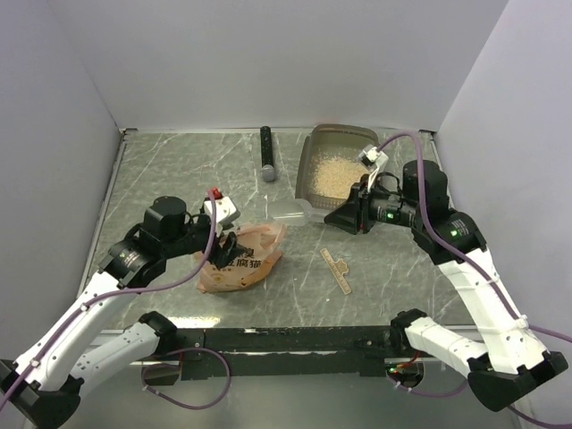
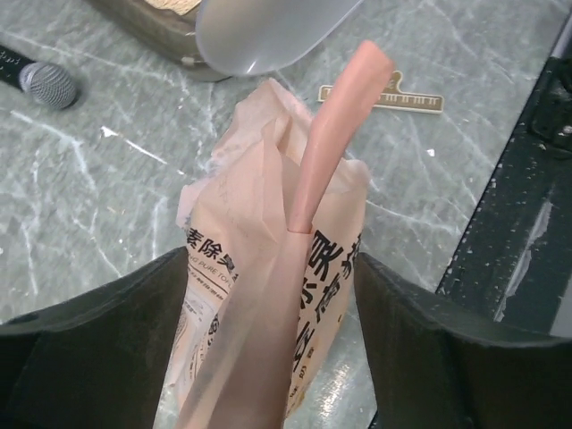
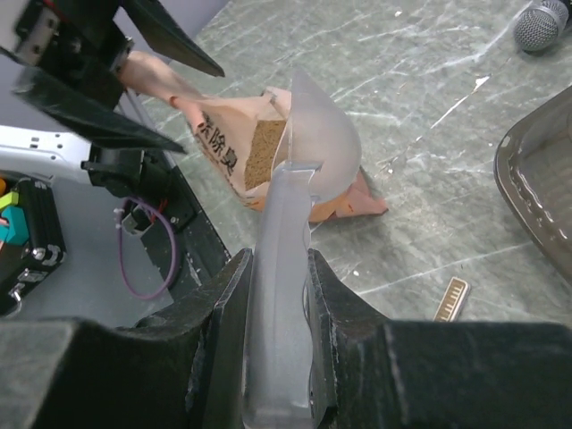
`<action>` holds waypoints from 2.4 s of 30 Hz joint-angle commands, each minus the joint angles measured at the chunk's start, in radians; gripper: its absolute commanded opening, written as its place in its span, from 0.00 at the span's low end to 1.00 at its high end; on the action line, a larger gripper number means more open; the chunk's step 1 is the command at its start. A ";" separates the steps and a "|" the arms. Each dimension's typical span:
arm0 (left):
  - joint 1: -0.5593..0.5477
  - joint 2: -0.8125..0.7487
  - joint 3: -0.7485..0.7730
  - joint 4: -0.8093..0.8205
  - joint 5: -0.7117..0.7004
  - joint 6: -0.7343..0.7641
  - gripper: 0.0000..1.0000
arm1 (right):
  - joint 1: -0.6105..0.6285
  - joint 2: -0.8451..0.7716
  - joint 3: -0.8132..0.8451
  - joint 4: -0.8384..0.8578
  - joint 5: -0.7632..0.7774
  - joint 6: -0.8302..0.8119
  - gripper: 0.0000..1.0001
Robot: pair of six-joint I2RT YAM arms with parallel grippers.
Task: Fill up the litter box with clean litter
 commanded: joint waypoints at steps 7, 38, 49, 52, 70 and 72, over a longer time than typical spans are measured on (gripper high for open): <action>-0.070 -0.019 0.000 -0.031 -0.151 -0.005 0.01 | 0.004 0.086 0.167 -0.171 -0.028 -0.047 0.00; -0.117 -0.263 -0.126 0.120 -0.102 -0.044 0.01 | 0.222 0.367 0.460 -0.510 0.085 -0.157 0.00; -0.205 -0.199 -0.107 0.173 -0.147 -0.015 0.01 | 0.291 0.476 0.526 -0.568 0.033 -0.175 0.00; -0.242 -0.188 -0.110 0.178 -0.186 -0.002 0.01 | 0.324 0.531 0.535 -0.580 0.018 -0.191 0.00; -0.318 -0.241 -0.141 0.155 -0.290 -0.042 0.01 | 0.375 0.682 0.496 -0.496 0.263 -0.044 0.00; -0.322 -0.247 -0.153 0.167 -0.305 -0.047 0.01 | 0.375 0.718 0.527 -0.533 0.303 -0.051 0.00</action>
